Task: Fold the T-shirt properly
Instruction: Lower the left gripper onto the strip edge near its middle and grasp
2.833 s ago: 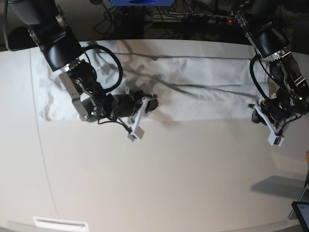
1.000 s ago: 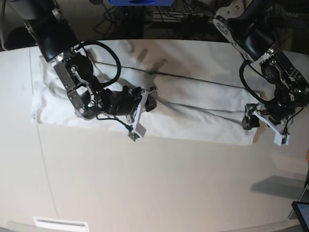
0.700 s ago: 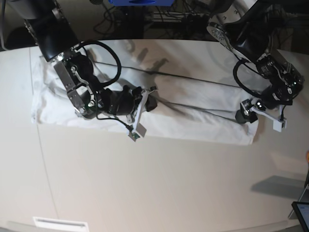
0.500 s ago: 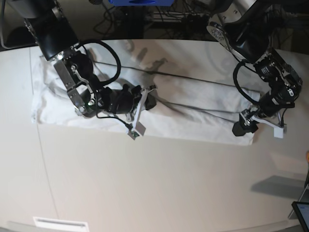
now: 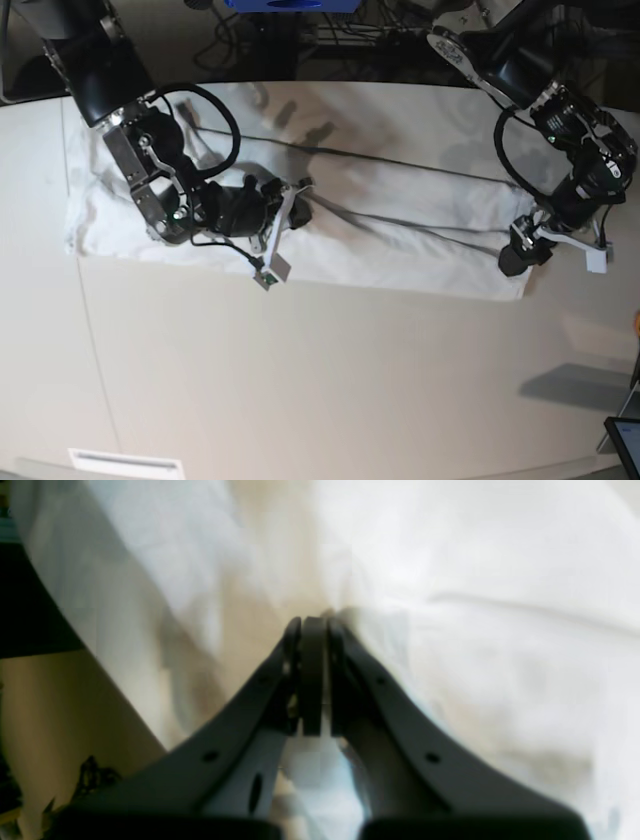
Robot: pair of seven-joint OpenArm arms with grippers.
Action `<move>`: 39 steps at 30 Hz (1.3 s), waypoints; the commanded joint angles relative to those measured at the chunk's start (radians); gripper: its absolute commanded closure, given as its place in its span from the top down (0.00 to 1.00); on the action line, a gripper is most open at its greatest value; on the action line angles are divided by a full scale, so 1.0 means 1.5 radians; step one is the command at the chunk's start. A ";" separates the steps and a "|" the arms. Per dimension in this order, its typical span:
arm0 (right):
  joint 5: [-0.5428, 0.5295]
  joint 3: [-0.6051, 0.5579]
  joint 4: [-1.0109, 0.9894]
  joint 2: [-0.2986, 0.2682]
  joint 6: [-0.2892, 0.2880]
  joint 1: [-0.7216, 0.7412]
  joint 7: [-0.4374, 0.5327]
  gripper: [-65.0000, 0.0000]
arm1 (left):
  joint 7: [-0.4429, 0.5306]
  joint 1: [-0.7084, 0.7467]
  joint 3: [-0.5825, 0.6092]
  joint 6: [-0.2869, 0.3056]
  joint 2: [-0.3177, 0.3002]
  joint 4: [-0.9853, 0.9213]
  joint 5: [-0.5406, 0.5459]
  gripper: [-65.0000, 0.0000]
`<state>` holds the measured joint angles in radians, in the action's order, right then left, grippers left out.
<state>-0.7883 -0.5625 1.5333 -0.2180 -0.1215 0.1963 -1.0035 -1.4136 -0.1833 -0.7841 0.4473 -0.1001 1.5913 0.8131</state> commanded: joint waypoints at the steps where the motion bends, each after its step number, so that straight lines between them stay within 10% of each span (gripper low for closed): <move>1: -0.012 0.004 0.008 0.003 -0.002 0.017 0.011 0.04 | 0.012 -0.006 0.003 0.002 -0.008 0.025 0.018 0.88; 19: -0.012 0.004 0.008 0.005 -0.002 0.015 0.011 0.04 | 0.012 -0.091 0.004 0.002 0.014 -0.102 0.001 0.87; 27: -0.012 0.004 0.008 0.006 -0.002 0.016 0.011 0.04 | 0.012 -0.114 0.005 0.002 0.014 -0.157 -0.026 0.46; 39: -0.012 0.004 0.008 0.004 -0.002 0.015 0.012 0.04 | 0.012 -0.092 0.005 0.002 0.010 -0.157 -0.026 0.36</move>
<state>-0.7895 -0.5625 1.5333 -0.2119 -0.1219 0.1963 -1.0035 -1.4067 -0.2993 -0.7784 0.4477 -0.0689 1.3407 0.7525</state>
